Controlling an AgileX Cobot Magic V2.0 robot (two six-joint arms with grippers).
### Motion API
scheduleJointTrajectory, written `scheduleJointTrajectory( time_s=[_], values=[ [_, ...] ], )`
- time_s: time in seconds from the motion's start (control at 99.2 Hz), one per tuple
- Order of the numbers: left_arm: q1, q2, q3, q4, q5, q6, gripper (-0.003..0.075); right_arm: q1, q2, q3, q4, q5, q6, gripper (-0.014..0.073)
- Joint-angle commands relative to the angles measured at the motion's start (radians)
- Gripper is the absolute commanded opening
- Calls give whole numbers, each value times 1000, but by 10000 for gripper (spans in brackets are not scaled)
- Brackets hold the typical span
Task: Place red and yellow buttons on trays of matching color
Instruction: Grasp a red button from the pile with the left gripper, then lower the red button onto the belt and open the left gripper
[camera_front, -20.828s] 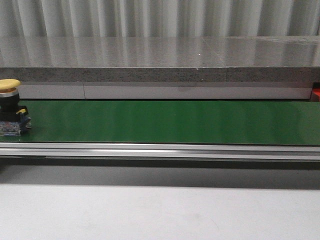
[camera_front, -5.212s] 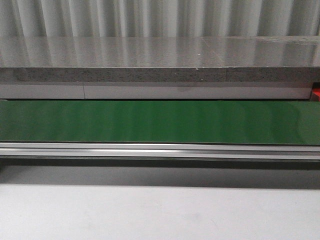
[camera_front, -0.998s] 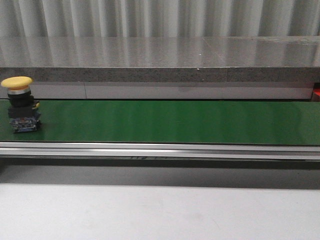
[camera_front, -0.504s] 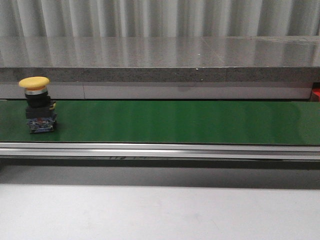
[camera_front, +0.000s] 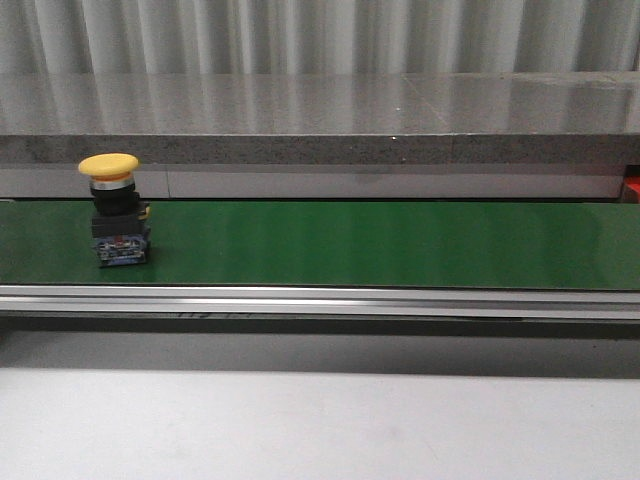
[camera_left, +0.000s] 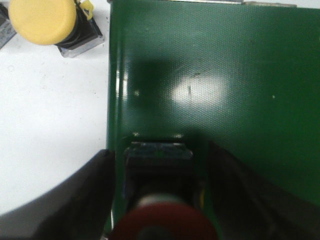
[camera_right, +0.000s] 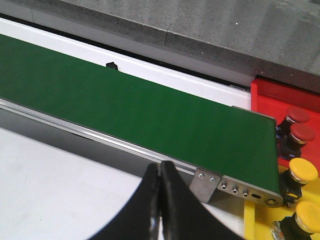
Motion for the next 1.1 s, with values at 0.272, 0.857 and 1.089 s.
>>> scheduleJointTrajectory(
  time_s=[0.272,0.857,1.089],
  values=[
    [-34,-108,-27,-54,-180,6,530,0,12,-23,2,-80,0,-67],
    [-226,-487,174,-54,-306,31,-5,0,12,-23,2,-80,0,-67],
    [-289,-732,413,-54,-395,40,-6,0,12,-23,2,-80,0,-67]
  ],
)
